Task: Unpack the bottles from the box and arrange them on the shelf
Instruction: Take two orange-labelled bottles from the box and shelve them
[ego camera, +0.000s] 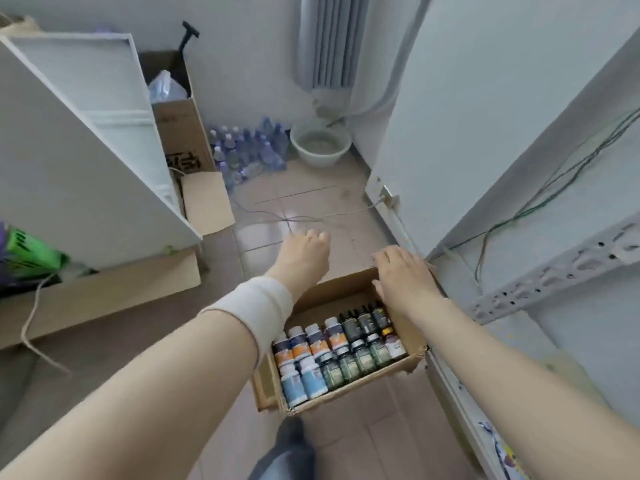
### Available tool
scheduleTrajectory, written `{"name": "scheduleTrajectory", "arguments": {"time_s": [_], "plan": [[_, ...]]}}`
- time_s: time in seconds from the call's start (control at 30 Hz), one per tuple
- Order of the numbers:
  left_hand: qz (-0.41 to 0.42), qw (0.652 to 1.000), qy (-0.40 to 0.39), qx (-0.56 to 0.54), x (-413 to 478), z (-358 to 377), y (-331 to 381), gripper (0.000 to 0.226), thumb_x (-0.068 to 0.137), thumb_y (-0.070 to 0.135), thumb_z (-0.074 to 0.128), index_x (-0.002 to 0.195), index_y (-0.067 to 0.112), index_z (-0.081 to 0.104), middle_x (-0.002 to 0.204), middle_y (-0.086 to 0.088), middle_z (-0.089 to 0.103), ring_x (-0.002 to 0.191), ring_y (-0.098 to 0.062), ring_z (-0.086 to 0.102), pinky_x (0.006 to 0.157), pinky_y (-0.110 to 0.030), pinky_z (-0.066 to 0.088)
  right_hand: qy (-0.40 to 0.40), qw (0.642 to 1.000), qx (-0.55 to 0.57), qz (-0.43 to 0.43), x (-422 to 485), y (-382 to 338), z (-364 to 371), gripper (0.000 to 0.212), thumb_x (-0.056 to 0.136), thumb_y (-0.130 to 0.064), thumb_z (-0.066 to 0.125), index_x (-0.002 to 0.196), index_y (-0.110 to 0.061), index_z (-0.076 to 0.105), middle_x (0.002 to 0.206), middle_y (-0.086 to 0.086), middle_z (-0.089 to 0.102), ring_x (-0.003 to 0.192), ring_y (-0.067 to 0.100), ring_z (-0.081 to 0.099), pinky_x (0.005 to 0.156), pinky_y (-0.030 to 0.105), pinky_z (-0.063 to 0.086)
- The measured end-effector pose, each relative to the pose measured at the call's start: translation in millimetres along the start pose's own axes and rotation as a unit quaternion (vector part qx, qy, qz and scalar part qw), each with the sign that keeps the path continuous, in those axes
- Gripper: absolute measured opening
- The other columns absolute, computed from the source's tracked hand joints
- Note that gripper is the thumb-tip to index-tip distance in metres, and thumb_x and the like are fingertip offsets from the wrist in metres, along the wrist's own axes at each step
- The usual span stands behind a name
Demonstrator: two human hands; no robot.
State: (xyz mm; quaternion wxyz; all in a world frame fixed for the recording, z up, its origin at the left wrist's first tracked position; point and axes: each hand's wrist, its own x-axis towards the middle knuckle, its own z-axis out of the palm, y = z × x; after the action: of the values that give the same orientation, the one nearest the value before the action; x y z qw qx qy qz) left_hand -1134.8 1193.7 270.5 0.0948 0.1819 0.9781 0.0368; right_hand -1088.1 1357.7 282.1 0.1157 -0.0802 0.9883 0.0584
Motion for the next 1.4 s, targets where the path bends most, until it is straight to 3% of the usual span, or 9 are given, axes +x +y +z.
{"name": "scheduleTrajectory", "arguments": {"time_s": [0.37, 0.5, 0.63, 0.73, 0.87, 1.07, 1.23, 1.4], "plan": [[-0.108, 0.961, -0.242, -0.074, 6.5, 192.9, -29.0, 0.036, 0.096, 0.027, 0.045, 0.127, 0.01, 0.044, 0.127, -0.01, 0.053, 0.119, -0.029, 0.049, 0.095, -0.037, 0.04, -0.208, 0.974, 0.007, -0.091, 65.2, -18.4, 187.9, 0.037, 0.093, -0.017, 0.047, 0.128, -0.009, 0.043, 0.127, 0.011, 0.049, 0.12, 0.028, 0.045, 0.099, 0.035, 0.037], [-0.138, 0.94, -0.288, -0.122, 28.0, 269.0, -24.5, 0.039, 0.096, 0.028, 0.045, 0.129, 0.009, 0.043, 0.13, -0.011, 0.052, 0.119, -0.029, 0.049, 0.093, -0.036, 0.042, -0.256, 0.96, 0.006, -0.114, 101.4, -10.9, 265.1, 0.045, 0.093, -0.028, 0.049, 0.132, -0.008, 0.038, 0.135, 0.012, 0.044, 0.132, 0.03, 0.035, 0.105, 0.035, 0.032], [-0.156, 0.939, -0.273, -0.137, 51.5, 327.5, -22.3, 0.047, 0.095, 0.039, 0.045, 0.134, 0.013, 0.04, 0.134, -0.009, 0.047, 0.125, -0.028, 0.04, 0.1, -0.035, 0.035, -0.251, 0.959, 0.014, -0.134, 142.9, -5.1, 318.0, 0.067, 0.088, -0.049, 0.052, 0.139, -0.009, 0.034, 0.141, 0.014, 0.041, 0.139, 0.032, 0.025, 0.115, 0.038, 0.022], [-0.157, 0.953, -0.23, -0.119, 69.3, 350.0, -26.6, 0.048, 0.095, 0.041, 0.042, 0.137, 0.017, 0.04, 0.144, -0.006, 0.038, 0.134, -0.027, 0.03, 0.106, -0.038, 0.028, -0.26, 0.951, 0.014, -0.169, 165.7, -2.8, 341.9, 0.075, 0.083, -0.057, 0.053, 0.139, -0.01, 0.034, 0.138, 0.015, 0.042, 0.134, 0.032, 0.03, 0.109, 0.039, 0.027], [-0.118, 0.949, -0.276, -0.093, 84.7, 364.4, -36.0, 0.052, 0.095, 0.046, 0.041, 0.138, 0.017, 0.04, 0.147, -0.005, 0.033, 0.14, -0.028, 0.02, 0.11, -0.042, 0.022, -0.307, 0.93, 0.031, -0.201, 180.6, 2.8, 358.9, 0.079, 0.078, -0.065, 0.055, 0.135, -0.013, 0.039, 0.136, 0.01, 0.047, 0.126, 0.03, 0.038, 0.101, 0.038, 0.032], [-0.113, 0.952, -0.264, -0.102, 88.9, 363.4, -38.0, 0.053, 0.092, 0.05, 0.045, 0.136, 0.021, 0.043, 0.141, -0.005, 0.04, 0.131, -0.027, 0.032, 0.106, -0.039, 0.026, -0.339, 0.916, 0.096, -0.193, 185.5, 0.2, 359.9, 0.078, 0.074, -0.058, 0.065, 0.135, -0.015, 0.041, 0.136, 0.008, 0.05, 0.13, 0.028, 0.035, 0.103, 0.037, 0.029], [-0.169, 0.933, -0.275, -0.159, 73.1, 363.4, -36.1, 0.047, 0.094, 0.043, 0.045, 0.132, 0.016, 0.047, 0.133, -0.008, 0.049, 0.128, -0.029, 0.035, 0.103, -0.036, 0.033, -0.31, 0.924, 0.136, -0.177, 179.2, -1.9, 360.8, 0.077, 0.07, -0.054, 0.07, 0.133, -0.017, 0.044, 0.133, 0.006, 0.055, 0.131, 0.027, 0.034, 0.101, 0.036, 0.03], [-0.161, 0.93, -0.306, -0.127, 71.3, 362.8, -41.4, 0.056, 0.09, 0.055, 0.044, 0.134, 0.02, 0.046, 0.133, -0.008, 0.05, 0.128, -0.029, 0.035, 0.103, -0.037, 0.03, -0.283, 0.929, 0.182, -0.154, 175.3, -1.7, 358.7, 0.077, 0.066, -0.048, 0.076, 0.13, -0.017, 0.046, 0.124, 0.006, 0.06, 0.126, 0.025, 0.035, 0.094, 0.033, 0.034]]}}
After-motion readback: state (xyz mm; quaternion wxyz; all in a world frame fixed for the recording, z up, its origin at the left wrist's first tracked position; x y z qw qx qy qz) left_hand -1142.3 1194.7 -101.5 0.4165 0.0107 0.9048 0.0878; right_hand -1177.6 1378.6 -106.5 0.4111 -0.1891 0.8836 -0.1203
